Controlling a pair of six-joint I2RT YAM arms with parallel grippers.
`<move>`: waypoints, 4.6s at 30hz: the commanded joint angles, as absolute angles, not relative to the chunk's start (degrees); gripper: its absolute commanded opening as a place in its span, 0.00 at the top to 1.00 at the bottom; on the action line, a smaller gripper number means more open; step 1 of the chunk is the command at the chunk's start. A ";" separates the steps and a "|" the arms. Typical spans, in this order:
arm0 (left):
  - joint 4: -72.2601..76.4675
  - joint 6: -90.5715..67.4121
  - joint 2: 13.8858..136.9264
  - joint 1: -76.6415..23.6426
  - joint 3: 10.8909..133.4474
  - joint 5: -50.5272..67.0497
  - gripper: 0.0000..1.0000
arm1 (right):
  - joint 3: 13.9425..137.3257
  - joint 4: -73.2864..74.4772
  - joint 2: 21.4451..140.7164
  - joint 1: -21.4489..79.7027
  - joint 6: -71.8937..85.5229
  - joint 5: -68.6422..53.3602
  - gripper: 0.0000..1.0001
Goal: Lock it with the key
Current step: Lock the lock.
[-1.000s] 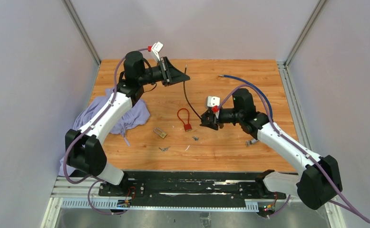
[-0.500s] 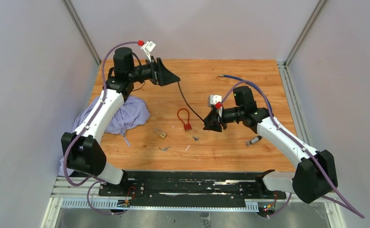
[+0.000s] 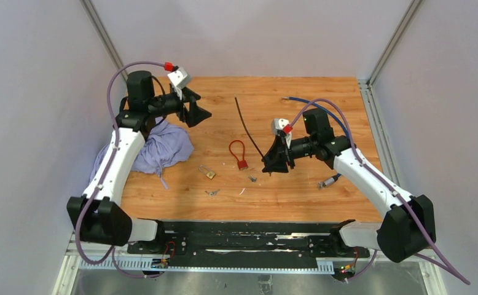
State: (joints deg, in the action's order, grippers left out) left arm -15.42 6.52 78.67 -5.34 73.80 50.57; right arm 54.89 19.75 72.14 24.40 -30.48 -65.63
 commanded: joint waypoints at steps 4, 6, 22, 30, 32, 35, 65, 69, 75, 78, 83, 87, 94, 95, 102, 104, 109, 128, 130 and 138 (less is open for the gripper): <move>-33.71 48.13 73.86 -11.05 78.86 49.44 0.17 | 57.32 20.15 74.16 24.60 -22.91 -73.06 0.99; -38.82 54.46 74.60 -14.66 81.45 46.35 0.17 | 57.43 20.15 75.00 25.10 -22.13 -73.90 0.99; -44.58 69.54 83.23 -30.82 91.38 30.96 0.28 | 56.78 20.78 75.64 27.92 -21.84 -75.76 0.99; -42.38 68.31 85.52 -31.87 91.87 31.63 0.40 | 56.29 20.90 75.52 28.47 -22.40 -75.17 0.99; -41.61 67.79 85.81 -31.99 91.48 31.76 0.45 | 56.25 20.89 75.65 28.54 -22.50 -75.15 0.99; -40.92 67.10 86.34 -32.15 91.30 32.30 0.49 | 56.14 20.91 75.89 28.72 -22.87 -74.80 0.99; -3.40 15.09 81.81 -32.85 75.51 62.56 1.00 | 55.18 23.85 72.02 28.01 -42.71 -67.22 0.99; 3.72 9.52 80.69 -35.38 70.57 64.55 1.00 | 54.88 23.68 72.29 27.84 -43.53 -66.72 0.99; 6.15 5.78 80.25 -38.02 68.37 66.73 1.00 | 56.69 22.48 73.58 27.77 -41.40 -62.51 0.99; 8.71 3.59 80.08 -38.10 66.95 67.17 1.00 | 57.14 21.66 73.83 27.69 -40.06 -61.49 0.99; 15.43 -1.86 79.81 -38.06 63.48 67.40 1.00 | 56.50 18.45 73.26 25.87 -36.04 -61.80 0.99; 36.46 -16.41 80.12 -37.50 57.45 66.50 1.00 | 55.44 14.99 72.33 24.40 -32.39 -63.72 0.99; 67.07 -37.11 84.33 -36.40 52.16 63.26 1.00 | 54.19 13.12 70.97 24.28 -30.68 -64.25 0.99; 64.21 -35.21 84.10 -36.39 52.09 62.76 1.00 | 54.15 13.23 70.81 24.33 -30.72 -64.32 0.99; 42.58 -20.46 81.40 -35.80 53.26 60.23 1.00 | 53.79 13.36 70.33 24.00 -31.09 -64.25 0.99; 41.73 -19.17 81.57 -35.61 52.79 59.44 1.00 | 54.02 13.59 70.33 23.99 -31.11 -64.40 0.99; 41.48 -17.51 82.58 -35.60 52.06 58.47 1.00 | 54.40 14.02 70.24 23.99 -30.94 -64.78 0.99; 45.54 -22.38 84.08 -37.31 52.29 58.51 1.00 | 54.58 13.55 70.25 23.99 -29.71 -64.05 0.99; 46.93 -23.70 84.19 -37.35 52.10 58.56 1.00 | 54.53 13.60 70.10 23.99 -29.71 -64.01 0.99; 43.64 -20.48 83.75 -37.36 51.29 58.28 1.00 | 54.42 13.61 69.76 23.99 -29.72 -63.29 0.99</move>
